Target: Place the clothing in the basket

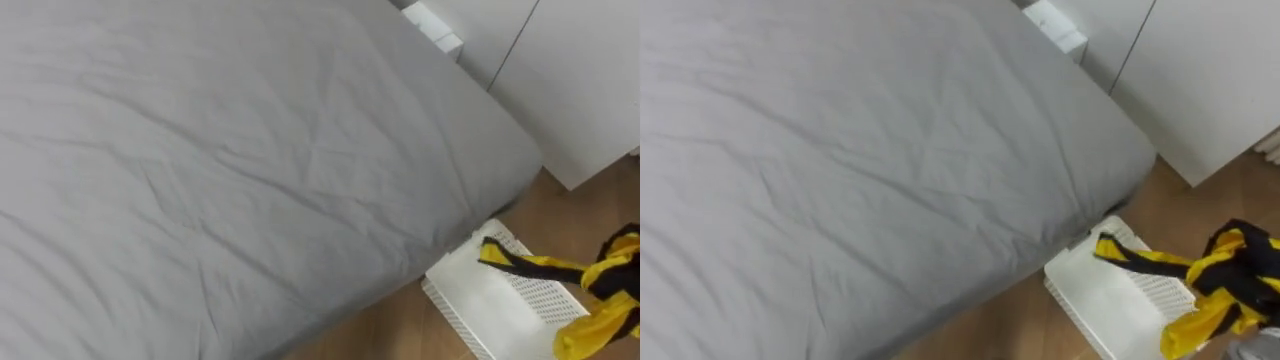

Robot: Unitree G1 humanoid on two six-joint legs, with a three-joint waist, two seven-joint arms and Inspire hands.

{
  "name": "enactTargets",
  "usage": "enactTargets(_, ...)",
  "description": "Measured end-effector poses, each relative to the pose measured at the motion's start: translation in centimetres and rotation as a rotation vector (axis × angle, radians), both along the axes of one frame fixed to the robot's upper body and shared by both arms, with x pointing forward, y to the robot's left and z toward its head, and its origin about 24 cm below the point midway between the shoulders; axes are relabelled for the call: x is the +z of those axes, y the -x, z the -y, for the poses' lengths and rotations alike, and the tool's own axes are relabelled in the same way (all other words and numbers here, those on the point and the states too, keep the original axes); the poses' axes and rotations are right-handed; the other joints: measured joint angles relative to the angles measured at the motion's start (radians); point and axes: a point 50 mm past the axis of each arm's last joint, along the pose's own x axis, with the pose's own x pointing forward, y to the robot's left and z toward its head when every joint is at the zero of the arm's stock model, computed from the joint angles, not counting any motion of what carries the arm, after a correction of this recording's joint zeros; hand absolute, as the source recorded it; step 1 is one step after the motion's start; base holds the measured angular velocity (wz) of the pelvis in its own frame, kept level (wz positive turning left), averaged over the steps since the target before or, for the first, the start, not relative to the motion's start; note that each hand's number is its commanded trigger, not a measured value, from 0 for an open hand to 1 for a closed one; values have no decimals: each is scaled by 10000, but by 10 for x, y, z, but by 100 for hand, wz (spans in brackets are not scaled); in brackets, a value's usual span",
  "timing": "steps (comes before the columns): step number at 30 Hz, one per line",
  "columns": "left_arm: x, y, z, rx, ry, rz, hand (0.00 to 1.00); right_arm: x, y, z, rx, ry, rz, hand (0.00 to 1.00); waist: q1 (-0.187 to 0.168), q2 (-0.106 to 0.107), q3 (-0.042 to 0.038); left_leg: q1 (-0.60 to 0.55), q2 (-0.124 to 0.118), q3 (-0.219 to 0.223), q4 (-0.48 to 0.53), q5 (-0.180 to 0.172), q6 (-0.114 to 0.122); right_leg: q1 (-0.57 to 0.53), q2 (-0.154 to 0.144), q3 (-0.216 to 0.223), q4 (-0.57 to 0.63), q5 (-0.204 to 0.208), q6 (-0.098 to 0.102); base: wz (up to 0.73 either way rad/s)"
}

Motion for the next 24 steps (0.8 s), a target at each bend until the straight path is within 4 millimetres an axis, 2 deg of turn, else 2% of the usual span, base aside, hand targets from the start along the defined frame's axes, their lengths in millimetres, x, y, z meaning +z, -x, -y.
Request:
enactTargets(5,1,-14,0,91,-40,351,0,-1,-20,-7,-73,-452,167,0,98,25,5,-534,-6,11,153,65,47,-623,-28,-96,313,6,6,1)
enactTargets(10,2,-33,2,-425,-68,528,0,-3,-29,-10,-36,-452,104,0,277,130,31,-906,-52,1,164,214,120,-917,-181,-351,306,-7,26,13)
enactTargets(17,4,-50,5,-942,-62,942,0,-13,-21,-10,-232,-680,-369,0,786,210,29,-1290,-97,-31,161,306,144,-1357,-215,-514,478,-6,27,4)
enactTargets(24,4,-51,5,-880,-22,1069,0,-11,-18,-5,-553,-644,-184,0,798,217,25,-1379,-99,-16,165,309,142,-1368,-332,-822,464,-5,25,3)
